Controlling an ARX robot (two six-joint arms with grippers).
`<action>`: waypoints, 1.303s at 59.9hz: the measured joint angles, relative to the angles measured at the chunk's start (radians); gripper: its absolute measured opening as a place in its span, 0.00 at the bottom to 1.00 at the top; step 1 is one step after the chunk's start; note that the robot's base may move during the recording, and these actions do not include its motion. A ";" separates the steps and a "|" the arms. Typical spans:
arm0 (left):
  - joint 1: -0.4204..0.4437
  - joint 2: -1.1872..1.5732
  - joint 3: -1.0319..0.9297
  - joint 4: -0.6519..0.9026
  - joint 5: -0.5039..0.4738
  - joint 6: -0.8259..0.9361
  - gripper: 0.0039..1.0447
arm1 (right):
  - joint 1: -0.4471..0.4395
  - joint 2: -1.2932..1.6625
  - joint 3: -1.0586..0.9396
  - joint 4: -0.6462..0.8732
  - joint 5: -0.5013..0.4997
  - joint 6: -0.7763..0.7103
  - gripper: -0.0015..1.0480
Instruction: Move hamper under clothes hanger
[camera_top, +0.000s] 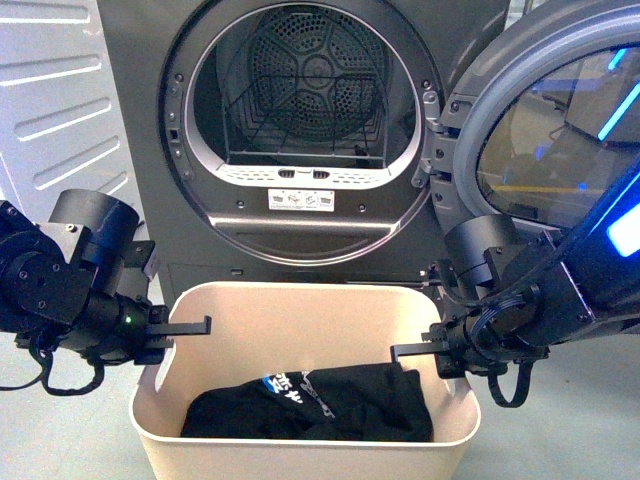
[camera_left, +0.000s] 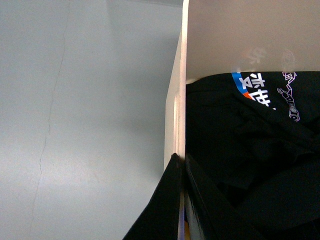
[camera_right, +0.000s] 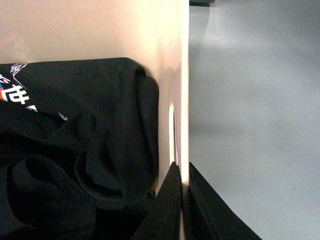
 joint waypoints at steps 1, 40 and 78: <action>0.000 0.000 0.000 0.000 0.000 0.000 0.04 | 0.000 0.000 0.000 0.000 0.000 0.000 0.03; 0.000 0.000 0.000 0.000 -0.001 0.000 0.04 | 0.000 0.000 0.000 0.000 0.000 0.000 0.03; 0.009 -0.006 0.000 0.000 0.000 0.004 0.04 | 0.005 -0.007 0.000 0.003 -0.003 0.002 0.03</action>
